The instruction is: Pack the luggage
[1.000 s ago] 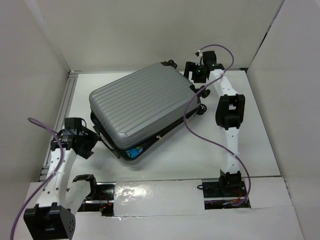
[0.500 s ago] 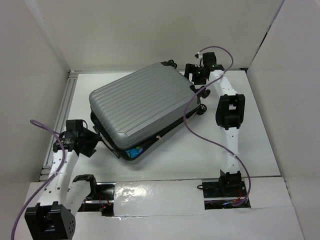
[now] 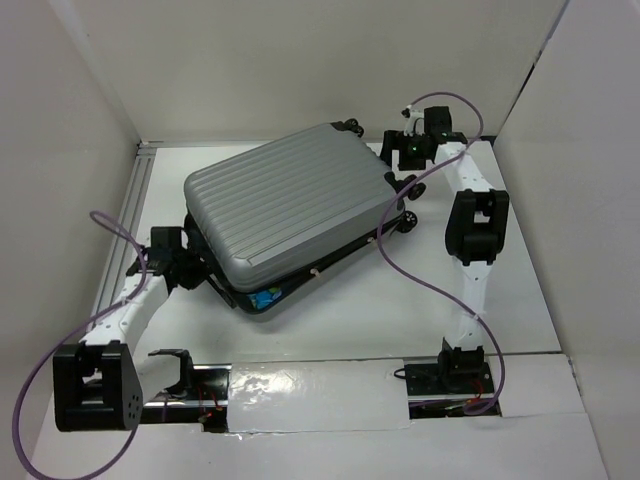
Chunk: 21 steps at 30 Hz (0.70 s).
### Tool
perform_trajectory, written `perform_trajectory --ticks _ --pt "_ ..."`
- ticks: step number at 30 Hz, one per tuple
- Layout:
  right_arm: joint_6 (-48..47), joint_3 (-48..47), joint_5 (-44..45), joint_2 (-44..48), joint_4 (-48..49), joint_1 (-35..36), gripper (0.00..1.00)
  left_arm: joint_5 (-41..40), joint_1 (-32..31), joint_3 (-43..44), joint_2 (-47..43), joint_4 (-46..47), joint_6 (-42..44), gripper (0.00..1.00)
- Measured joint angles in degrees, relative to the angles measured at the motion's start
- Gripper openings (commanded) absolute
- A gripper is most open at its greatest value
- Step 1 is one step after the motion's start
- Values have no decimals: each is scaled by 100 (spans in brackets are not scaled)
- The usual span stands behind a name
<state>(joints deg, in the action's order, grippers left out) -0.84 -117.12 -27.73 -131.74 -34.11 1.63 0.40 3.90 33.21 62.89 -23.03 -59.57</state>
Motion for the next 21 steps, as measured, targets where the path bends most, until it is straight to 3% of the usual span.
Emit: perform_trajectory --ticks 1,14,21 --pt "-35 31 -59 70 33 -39 97 -39 -79 42 118 81 122 0" --pt "-269 -568 -396 -42 13 -321 98 -400 -398 498 748 330 848 0" --pt "-415 -179 -496 -76 59 -750 96 -201 -387 2330 2728 551 2142 0"
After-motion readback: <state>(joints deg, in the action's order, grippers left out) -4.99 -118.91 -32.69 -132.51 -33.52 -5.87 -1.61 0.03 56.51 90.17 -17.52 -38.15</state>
